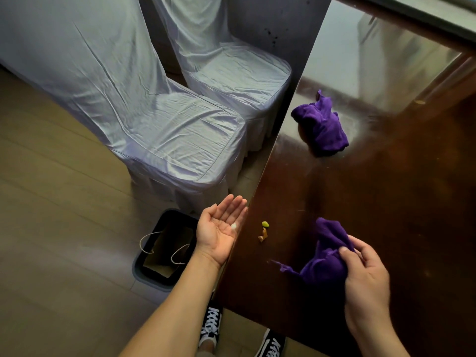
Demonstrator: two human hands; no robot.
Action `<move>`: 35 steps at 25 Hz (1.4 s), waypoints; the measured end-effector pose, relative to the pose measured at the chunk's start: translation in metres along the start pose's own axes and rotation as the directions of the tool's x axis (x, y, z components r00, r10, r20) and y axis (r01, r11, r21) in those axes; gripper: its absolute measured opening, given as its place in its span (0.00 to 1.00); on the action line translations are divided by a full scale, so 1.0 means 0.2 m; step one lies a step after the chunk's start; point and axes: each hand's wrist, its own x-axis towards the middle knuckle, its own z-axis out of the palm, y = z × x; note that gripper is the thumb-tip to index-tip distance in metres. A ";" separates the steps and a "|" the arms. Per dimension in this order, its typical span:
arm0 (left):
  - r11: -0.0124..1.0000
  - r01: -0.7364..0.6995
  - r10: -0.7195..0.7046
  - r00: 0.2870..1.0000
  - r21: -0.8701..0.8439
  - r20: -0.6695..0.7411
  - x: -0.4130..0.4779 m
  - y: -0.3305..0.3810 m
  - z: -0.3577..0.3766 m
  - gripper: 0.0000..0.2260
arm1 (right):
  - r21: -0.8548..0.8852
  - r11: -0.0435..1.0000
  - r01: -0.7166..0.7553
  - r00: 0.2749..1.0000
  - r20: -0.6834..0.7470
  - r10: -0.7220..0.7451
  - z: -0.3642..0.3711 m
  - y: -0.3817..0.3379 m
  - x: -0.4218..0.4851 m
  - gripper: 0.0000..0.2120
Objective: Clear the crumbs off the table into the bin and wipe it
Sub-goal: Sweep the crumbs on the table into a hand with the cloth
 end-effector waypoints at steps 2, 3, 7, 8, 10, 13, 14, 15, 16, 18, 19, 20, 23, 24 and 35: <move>1.000 0.000 0.000 1.000 -0.003 -0.003 -0.01 0.00 0.00 0.17 | -0.230 0.966 0.116 0.991 -0.033 -0.127 0.07 0.04 -0.02 0.11; 1.000 0.001 -0.001 1.000 -0.003 -0.005 -0.01 0.00 0.01 0.17 | -0.321 0.929 0.183 0.980 -0.009 -0.197 0.13 0.05 -0.04 0.12; 1.000 0.007 -0.007 1.000 0.010 -0.021 -0.01 0.00 0.02 0.17 | -0.304 0.909 0.284 0.958 0.121 -0.259 0.39 -0.01 -0.09 0.13; 1.000 0.010 -0.009 1.000 0.014 -0.021 -0.01 0.00 0.02 0.17 | -0.262 0.922 0.286 0.955 0.164 -0.249 0.43 -0.03 -0.10 0.14; 1.000 0.017 -0.017 1.000 0.019 -0.016 -0.02 0.01 0.01 0.17 | -0.183 0.939 0.291 0.947 0.198 -0.254 0.42 -0.05 -0.10 0.15; 1.000 0.013 -0.013 1.000 0.012 0.000 -0.02 0.01 0.01 0.17 | -0.159 0.938 0.309 0.950 0.095 -0.297 0.27 -0.05 -0.05 0.15; 1.000 0.012 -0.012 1.000 0.005 0.005 -0.02 0.01 0.00 0.17 | -0.178 0.940 0.292 0.956 0.060 -0.286 0.20 -0.05 -0.03 0.15; 1.000 0.011 -0.011 1.000 -0.006 0.008 -0.02 0.01 0.00 0.17 | -0.222 0.938 0.266 0.964 0.037 -0.265 0.14 -0.04 -0.02 0.15; 1.000 0.010 -0.010 1.000 -0.017 0.010 -0.02 0.01 -0.01 0.17 | -0.296 0.923 0.247 0.968 0.022 -0.252 0.10 -0.03 -0.01 0.15; 0.999 -0.002 0.002 1.000 -0.033 0.013 -0.01 0.01 -0.01 0.17 | -0.484 0.835 0.261 0.957 0.016 -0.290 0.09 -0.01 -0.02 0.15; 0.999 -0.008 0.009 1.000 -0.039 0.015 -0.01 0.01 -0.01 0.17 | -0.550 0.785 0.287 0.945 0.025 -0.327 0.11 -0.01 -0.02 0.15; 0.999 -0.013 0.014 1.000 -0.042 0.018 -0.01 0.01 -0.01 0.17 | -0.586 0.746 0.318 0.932 0.047 -0.360 0.15 -0.01 -0.04 0.16; 0.999 -0.018 0.019 1.000 -0.038 0.025 -0.01 0.02 -0.01 0.17 | -0.579 0.696 0.425 0.896 0.157 -0.416 0.33 -0.04 -0.10 0.16; 0.999 -0.018 0.019 0.999 -0.036 0.029 -0.01 0.03 0.00 0.17 | -0.553 0.699 0.453 0.886 0.195 -0.421 0.40 -0.06 -0.13 0.17; 0.998 -0.011 0.013 0.999 -0.064 0.040 -0.01 0.00 0.01 0.17 | -0.367 0.867 0.338 0.938 0.058 -0.341 0.17 -0.06 -0.01 0.14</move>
